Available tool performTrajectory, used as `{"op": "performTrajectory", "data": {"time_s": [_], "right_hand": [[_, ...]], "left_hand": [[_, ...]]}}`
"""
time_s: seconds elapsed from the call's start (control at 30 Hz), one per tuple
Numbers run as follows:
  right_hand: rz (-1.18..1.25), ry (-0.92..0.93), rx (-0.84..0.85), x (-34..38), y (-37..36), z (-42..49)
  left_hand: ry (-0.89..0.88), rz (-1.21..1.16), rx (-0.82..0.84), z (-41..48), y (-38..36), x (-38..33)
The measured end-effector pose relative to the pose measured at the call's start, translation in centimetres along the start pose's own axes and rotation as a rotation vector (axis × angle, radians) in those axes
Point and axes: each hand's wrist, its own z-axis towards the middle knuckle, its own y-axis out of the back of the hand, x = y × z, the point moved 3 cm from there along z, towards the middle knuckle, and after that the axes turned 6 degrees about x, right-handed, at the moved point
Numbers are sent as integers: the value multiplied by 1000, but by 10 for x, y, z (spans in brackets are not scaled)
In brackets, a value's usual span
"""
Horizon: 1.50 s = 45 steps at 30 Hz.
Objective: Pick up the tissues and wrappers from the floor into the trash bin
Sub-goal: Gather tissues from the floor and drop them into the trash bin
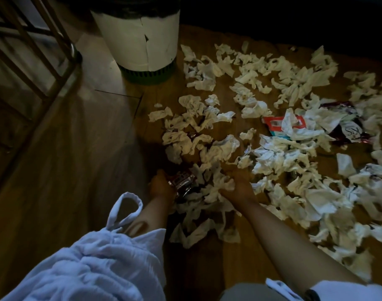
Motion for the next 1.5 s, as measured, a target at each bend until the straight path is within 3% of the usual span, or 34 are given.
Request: {"op": "performTrajectory", "data": {"time_s": [0.13, 0.33, 0.5, 0.63, 0.87, 1.07, 1.5], "right_hand": [[-27, -18, 12, 2, -6, 6], [172, -96, -55, 18, -1, 12], [334, -201, -150, 62, 24, -7], [431, -254, -220, 113, 66, -37], [558, -325, -253, 236, 153, -106], [599, -280, -211, 337, 224, -130], [666, -199, -72, 431, 270, -21]], "left_hand": [[75, -84, 19, -7, 6, -3], [127, -178, 156, -5, 30, -9], [208, -274, 236, -28, 70, -62], [166, -279, 285, -73, 113, -120], [188, -461, 259, -173, 217, -216], [152, -487, 275, -227, 280, -297], [121, -578, 134, -155, 322, -380]]}}
